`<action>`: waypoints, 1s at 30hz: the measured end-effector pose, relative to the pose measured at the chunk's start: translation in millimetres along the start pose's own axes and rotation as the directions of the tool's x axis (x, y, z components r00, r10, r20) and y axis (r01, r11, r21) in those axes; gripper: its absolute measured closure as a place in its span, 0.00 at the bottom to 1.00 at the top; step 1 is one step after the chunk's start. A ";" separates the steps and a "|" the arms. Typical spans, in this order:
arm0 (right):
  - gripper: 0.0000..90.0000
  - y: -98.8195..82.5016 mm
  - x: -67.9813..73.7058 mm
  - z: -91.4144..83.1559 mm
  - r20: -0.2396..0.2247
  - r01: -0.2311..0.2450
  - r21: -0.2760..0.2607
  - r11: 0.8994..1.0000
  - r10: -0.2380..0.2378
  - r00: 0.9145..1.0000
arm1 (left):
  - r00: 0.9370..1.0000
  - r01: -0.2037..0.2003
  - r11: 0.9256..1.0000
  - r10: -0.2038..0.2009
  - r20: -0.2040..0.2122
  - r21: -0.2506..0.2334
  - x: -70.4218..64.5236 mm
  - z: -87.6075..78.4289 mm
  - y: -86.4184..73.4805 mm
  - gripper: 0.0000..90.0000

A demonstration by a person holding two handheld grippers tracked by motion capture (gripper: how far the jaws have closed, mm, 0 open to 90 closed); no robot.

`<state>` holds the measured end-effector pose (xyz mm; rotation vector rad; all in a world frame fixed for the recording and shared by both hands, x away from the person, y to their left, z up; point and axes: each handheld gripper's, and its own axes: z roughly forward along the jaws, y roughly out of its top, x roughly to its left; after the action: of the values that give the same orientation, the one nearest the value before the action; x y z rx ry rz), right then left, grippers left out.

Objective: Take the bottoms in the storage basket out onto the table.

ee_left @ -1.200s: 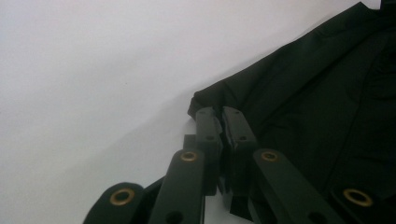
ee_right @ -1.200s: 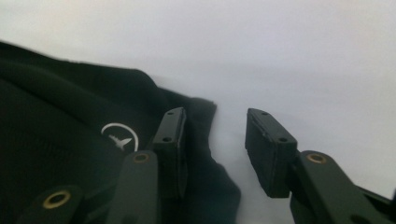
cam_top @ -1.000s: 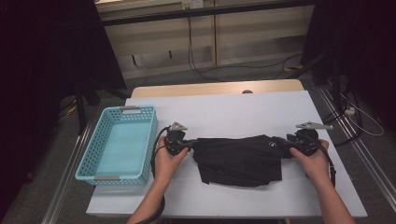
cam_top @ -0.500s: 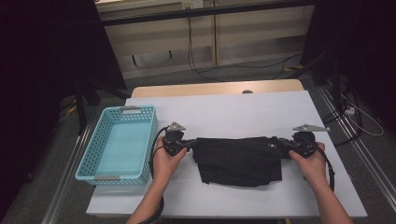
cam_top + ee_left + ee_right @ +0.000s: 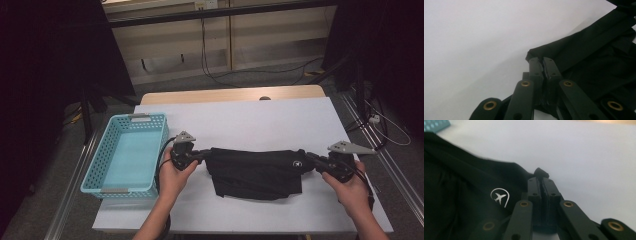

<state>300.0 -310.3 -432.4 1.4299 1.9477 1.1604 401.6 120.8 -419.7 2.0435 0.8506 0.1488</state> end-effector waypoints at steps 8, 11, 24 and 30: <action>0.95 -36.9 16.4 -13.3 -0.019 0.025 0.129 0.991 -0.023 1.000 | 0.999 -0.047 0.996 0.045 0.022 0.072 -22.1 -6.0 -20.8 0.97; 0.90 -39.4 19.7 -9.5 -0.008 0.040 0.140 0.989 -0.039 0.999 | 0.999 -0.043 0.996 0.042 0.020 0.084 -22.2 -2.1 -26.5 0.96; 0.66 -37.0 13.7 -10.6 -0.022 0.036 0.110 0.993 -0.034 0.999 | 0.999 -0.029 0.997 0.028 0.024 0.067 -18.5 -5.7 -28.8 0.96; 0.55 -31.8 10.6 -12.2 -0.056 0.026 0.069 0.997 -0.022 0.998 | 1.000 -0.018 0.998 0.018 0.013 0.060 -15.1 -8.3 -28.9 0.96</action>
<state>269.7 -308.2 -451.1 1.4195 2.0563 1.1431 372.0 127.8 -434.1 2.1065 0.8382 0.1213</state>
